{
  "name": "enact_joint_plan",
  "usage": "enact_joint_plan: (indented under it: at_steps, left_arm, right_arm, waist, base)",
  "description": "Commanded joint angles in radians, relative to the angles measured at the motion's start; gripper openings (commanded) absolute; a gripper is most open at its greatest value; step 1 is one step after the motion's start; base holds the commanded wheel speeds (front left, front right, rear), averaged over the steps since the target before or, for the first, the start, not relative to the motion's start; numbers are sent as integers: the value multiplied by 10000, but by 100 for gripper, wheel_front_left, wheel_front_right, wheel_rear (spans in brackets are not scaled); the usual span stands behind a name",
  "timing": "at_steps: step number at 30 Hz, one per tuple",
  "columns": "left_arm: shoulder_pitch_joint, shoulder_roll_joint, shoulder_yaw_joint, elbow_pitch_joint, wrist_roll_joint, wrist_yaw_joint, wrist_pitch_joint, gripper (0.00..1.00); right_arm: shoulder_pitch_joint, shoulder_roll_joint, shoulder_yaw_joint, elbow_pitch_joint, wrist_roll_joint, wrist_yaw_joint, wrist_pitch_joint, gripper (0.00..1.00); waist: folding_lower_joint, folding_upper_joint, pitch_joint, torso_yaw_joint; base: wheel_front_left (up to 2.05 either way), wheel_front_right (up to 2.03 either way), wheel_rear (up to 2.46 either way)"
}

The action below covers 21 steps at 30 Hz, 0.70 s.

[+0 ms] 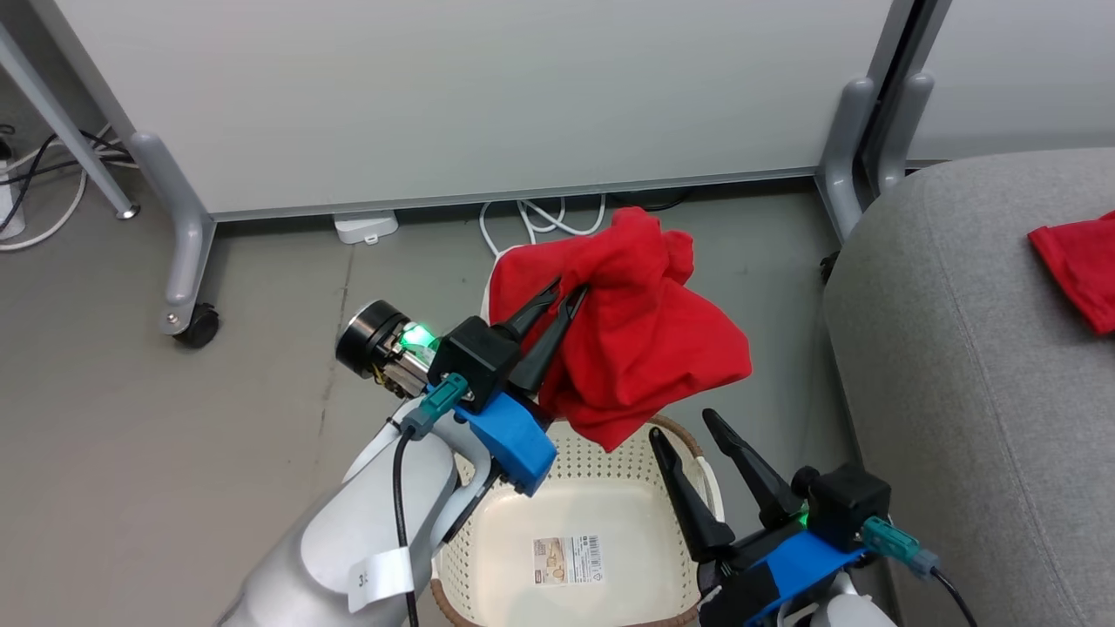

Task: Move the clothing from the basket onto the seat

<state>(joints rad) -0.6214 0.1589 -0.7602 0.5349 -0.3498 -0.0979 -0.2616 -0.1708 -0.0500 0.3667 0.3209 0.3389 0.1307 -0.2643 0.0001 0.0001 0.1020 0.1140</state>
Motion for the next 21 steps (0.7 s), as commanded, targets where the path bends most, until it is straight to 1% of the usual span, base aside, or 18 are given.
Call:
enact_joint_plan:
  at_steps: [1,7,15,21]
  left_arm:
    - [-228,-57,-26,13,72,-47,-50,0]
    - [-333,-215,-48,-29,161,-100,-50,0]
    - [-343,-363,6,-9,251,-184,-50,0]
    - [-251,-432,74,17,314,-219,-50,0]
  right_arm:
    - [-279,-13,168,156,277,1,0,100]
    - [-848,-13,605,398,839,1,0,100]
    - [-1410,-7,1180,252,1583,1,-2,100]
    - [-1611,-14,1432,55,2167,1,-2,100]
  waist:
    - [-1,-1,118,153]
    - [-1,-1,269,351]
    - [-1,-1,340,497]
    - [-1,-1,333,501]
  base:
    - [0,0,0]
    - [0,0,0]
    - [0,0,0]
    - [0,0,0]
